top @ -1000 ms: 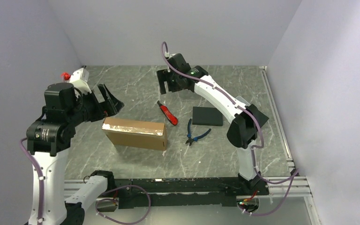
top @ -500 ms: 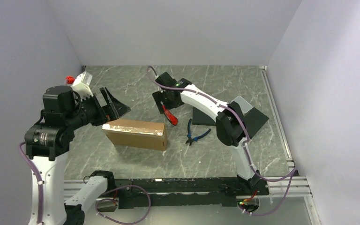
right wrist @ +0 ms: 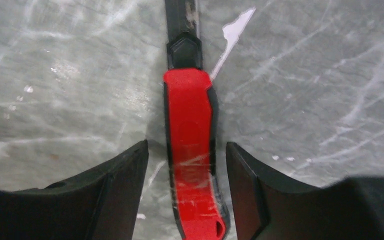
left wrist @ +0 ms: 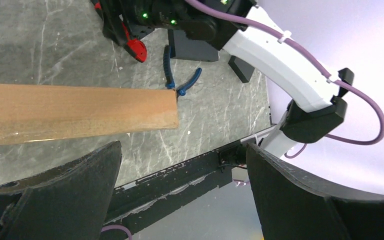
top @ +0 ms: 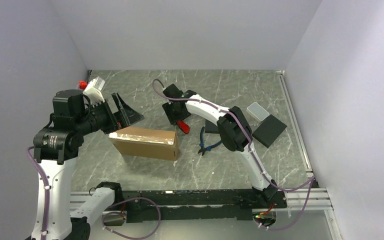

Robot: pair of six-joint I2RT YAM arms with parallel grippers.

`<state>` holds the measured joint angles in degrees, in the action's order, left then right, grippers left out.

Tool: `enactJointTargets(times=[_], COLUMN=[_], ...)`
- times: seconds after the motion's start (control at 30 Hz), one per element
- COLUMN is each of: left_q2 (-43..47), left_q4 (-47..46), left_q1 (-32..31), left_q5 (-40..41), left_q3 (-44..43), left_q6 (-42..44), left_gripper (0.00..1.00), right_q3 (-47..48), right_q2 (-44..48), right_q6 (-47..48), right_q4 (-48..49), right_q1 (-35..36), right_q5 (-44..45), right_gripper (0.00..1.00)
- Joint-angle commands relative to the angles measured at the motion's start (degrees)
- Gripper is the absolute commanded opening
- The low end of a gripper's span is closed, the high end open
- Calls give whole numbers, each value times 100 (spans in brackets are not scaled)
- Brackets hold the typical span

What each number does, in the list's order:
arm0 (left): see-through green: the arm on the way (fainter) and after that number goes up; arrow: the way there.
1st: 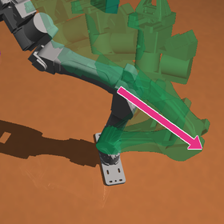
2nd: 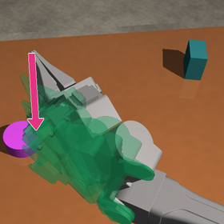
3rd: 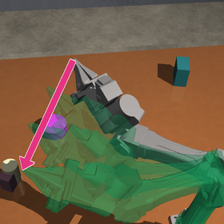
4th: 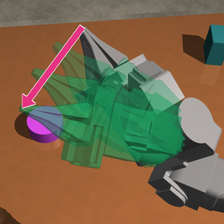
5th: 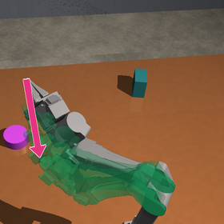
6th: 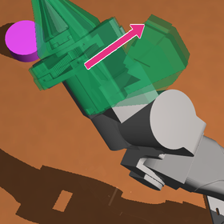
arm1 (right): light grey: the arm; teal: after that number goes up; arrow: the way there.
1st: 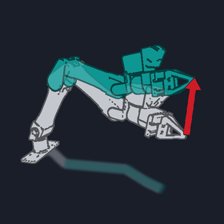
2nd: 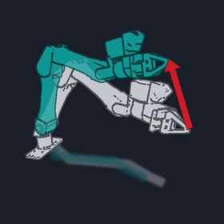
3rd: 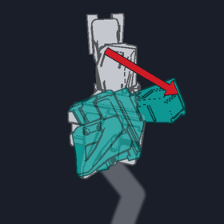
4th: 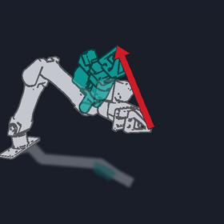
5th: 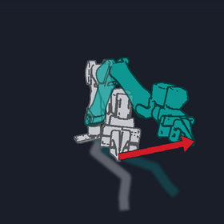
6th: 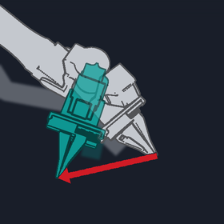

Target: Unpack the express box

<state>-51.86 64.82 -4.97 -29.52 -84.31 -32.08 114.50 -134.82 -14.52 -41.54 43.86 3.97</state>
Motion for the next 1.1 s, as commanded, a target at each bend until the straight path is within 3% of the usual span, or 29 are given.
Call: enactJointTargets(times=[0.0, 0.1, 0.23, 0.27, 0.4, 0.53, 0.6, 0.67, 0.73, 0.8, 0.9, 1.07], left_q2=[-44, -55, -48, -38, 32, -22, -105, -72, 48, 146, 176, 69], left_q4=[56, 83, -14, -78, -633, -1268, -1290, -1512, -2017, -2683, -3504, -3883], left_q1=[-13, -13, -13, -13, -13, -13, -13, -20, -36, -67, -195, -929], left_q5=[-171, -200, -250, -299, -672, -1055, -796, -611, -612, -806, -914, -397], left_q3=[-321, -339, -273, -221, 43, 231, 172, 212, 397, 675, 1042, 1141], left_q6=[192, 199, 186, 176, 65, -5, 83, 134, 34, -265, -672, -460], left_gripper=[99, 99, 99, 99, 99, 94, 95, 99, 99, 99, 100, 99], right_q3=[231, -44, -43, -26, 50, -560, -1638, -3158, -4514, -5247, -5536, -5589], right_q2=[-77, -23, 184, 326, 1188, 2409, 3390, 4462, 5413, 6010, 6526, 6837], right_q6=[-38, -162, -381, -459, -822, -1725, -2484, -3490, -4183, -4439, -4236, -4184], right_q4=[162, 326, 157, 106, -124, 205, 1232, 3056, 5178, 6185, 6377, 6116], right_q1=[-17, -22, -70, -101, -330, -834, -1136, -1272, -1207, -1134, -994, -914], right_q5=[62, 168, 516, 611, 823, -152, -1161, -1812, -1785, -1676, -1293, -859], right_gripper=[58, 44, 6, 0, 0, 0, 0, 0, 0, 0, 0, 0])
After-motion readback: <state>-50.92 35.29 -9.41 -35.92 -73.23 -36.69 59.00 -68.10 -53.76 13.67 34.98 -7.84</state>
